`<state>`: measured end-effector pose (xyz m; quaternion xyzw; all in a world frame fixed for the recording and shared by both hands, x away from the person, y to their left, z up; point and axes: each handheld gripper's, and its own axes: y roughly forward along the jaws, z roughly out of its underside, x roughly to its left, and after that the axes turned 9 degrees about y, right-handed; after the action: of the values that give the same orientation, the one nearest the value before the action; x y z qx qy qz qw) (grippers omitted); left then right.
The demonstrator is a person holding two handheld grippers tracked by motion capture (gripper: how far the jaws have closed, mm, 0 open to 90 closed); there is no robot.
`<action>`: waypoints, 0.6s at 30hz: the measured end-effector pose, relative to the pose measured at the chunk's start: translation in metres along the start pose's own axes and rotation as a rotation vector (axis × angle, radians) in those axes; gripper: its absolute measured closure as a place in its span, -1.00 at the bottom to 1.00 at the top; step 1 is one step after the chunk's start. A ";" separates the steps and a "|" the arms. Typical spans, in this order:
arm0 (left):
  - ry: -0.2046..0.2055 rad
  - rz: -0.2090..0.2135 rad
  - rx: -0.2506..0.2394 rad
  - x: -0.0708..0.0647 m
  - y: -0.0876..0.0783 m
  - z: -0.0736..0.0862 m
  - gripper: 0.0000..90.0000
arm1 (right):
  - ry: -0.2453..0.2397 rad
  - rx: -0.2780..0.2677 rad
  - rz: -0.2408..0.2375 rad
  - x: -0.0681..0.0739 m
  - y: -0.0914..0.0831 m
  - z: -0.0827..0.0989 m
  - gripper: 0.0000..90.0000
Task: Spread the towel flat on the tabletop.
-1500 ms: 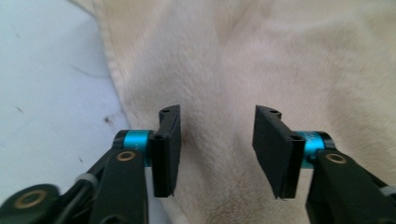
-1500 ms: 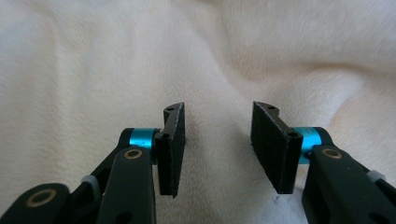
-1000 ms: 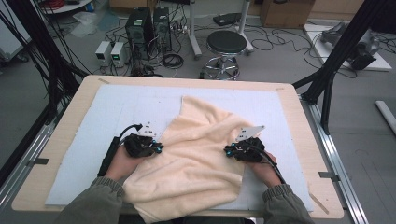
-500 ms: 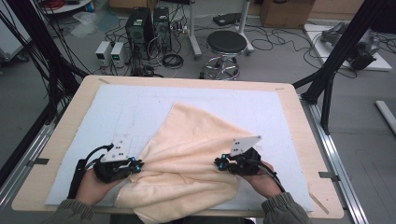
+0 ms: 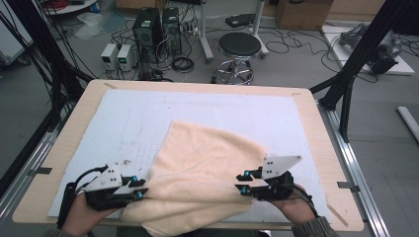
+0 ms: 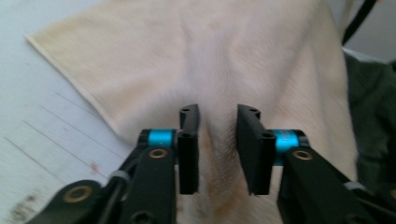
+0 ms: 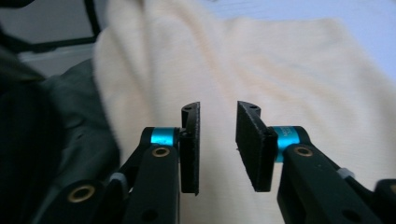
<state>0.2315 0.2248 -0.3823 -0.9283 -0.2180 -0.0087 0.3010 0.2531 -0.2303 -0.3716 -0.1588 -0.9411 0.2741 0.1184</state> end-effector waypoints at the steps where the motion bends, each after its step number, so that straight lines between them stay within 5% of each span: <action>1: 0.002 -0.005 -0.017 0.007 0.003 -0.003 0.39 | 0.002 -0.003 0.030 -0.007 -0.001 -0.001 0.48; 8: -0.013 0.005 -0.014 0.051 0.059 -0.017 0.26 | 0.113 0.026 0.158 -0.059 0.018 0.012 0.28; 12: -0.035 0.002 0.077 0.070 0.093 -0.008 0.24 | 0.140 0.103 0.183 -0.077 0.037 0.022 0.27; 16: -0.042 0.036 0.173 0.074 0.112 0.002 0.21 | 0.166 0.170 0.197 -0.090 0.049 0.031 0.35; 18: -0.030 0.028 0.169 0.072 0.114 0.002 0.22 | 0.184 0.163 0.189 -0.092 0.050 0.032 0.47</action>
<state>0.3430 0.1720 -0.4363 -0.9025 -0.2096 0.0280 0.3751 0.3396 -0.2389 -0.4383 -0.2611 -0.8817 0.3439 0.1901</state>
